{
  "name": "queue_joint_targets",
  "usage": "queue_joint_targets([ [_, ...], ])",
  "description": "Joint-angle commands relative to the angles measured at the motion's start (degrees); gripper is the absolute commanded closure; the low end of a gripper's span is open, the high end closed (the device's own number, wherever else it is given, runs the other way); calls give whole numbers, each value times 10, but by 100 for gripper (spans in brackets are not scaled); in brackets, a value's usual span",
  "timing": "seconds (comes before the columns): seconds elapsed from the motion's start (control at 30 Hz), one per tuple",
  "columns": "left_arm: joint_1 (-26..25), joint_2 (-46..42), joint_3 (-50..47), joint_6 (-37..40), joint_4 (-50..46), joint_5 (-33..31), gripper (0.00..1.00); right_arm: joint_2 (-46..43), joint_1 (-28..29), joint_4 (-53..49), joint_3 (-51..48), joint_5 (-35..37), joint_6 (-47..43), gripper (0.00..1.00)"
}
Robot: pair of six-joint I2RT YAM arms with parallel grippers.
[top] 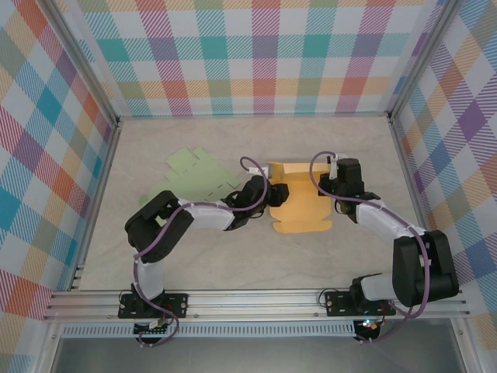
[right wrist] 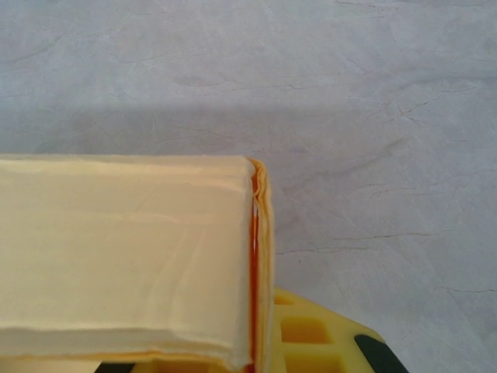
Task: Fold the paper box
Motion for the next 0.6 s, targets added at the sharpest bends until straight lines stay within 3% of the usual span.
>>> queue_joint_targets([
  [0.0, -2, 20, 28, 22, 27, 27, 53, -8, 4, 15, 0, -17, 3, 100],
  [0.37, -3, 58, 64, 22, 22, 41, 64, -8, 3, 14, 0, -17, 4, 100],
  [0.57, -6, 12, 23, 35, 24, 37, 62, -8, 4, 13, 1, -11, 7, 100],
])
